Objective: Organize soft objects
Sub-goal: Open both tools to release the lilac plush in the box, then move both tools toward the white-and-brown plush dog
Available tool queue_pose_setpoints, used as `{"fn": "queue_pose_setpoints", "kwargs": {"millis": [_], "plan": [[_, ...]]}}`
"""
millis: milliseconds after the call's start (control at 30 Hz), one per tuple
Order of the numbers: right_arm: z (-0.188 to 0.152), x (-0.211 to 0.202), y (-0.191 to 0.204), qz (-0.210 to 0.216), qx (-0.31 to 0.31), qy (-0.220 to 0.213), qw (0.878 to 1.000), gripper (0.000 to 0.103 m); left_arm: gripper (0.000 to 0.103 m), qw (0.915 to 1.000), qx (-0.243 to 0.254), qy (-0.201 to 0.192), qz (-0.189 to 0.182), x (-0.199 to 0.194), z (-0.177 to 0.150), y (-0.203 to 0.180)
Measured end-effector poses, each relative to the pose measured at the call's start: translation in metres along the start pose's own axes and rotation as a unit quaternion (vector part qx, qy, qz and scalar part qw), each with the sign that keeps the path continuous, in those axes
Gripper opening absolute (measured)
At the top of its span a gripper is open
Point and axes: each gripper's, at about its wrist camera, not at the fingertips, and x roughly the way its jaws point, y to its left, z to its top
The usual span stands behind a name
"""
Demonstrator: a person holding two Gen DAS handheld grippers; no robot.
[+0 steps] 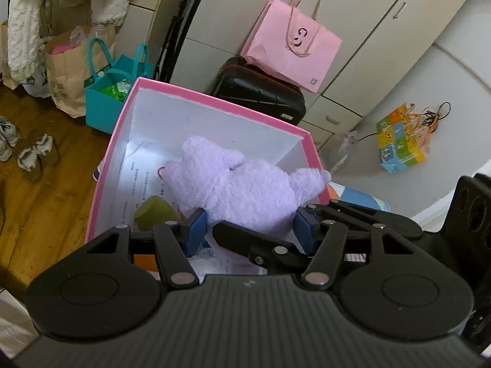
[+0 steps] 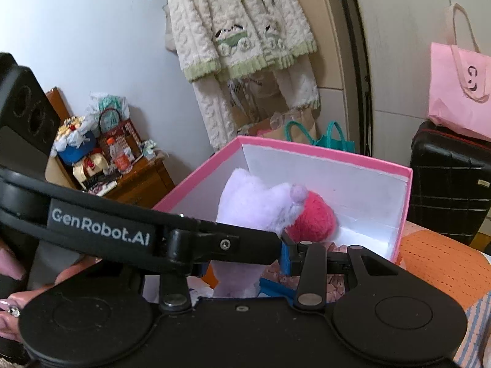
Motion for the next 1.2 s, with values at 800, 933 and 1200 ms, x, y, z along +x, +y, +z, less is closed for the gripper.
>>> {"fn": "queue_pose_setpoints", "kwargs": {"millis": [800,933,1200], "plan": [[-0.044,-0.127,0.049,-0.09,-0.091,-0.018,0.992,0.076,0.066,0.9804,0.181,-0.074,0.025,-0.117,-0.062,-0.059],[-0.054,-0.152,0.058,-0.09,-0.095,-0.016,0.991,0.076,0.067,0.9737,0.217,-0.067,0.014,-0.136,-0.08,-0.078],[-0.085,-0.206,0.066,-0.096,-0.091,-0.029,0.991,0.076,0.068,0.9664,0.256,-0.004,-0.024,-0.15,-0.112,-0.104]]}}
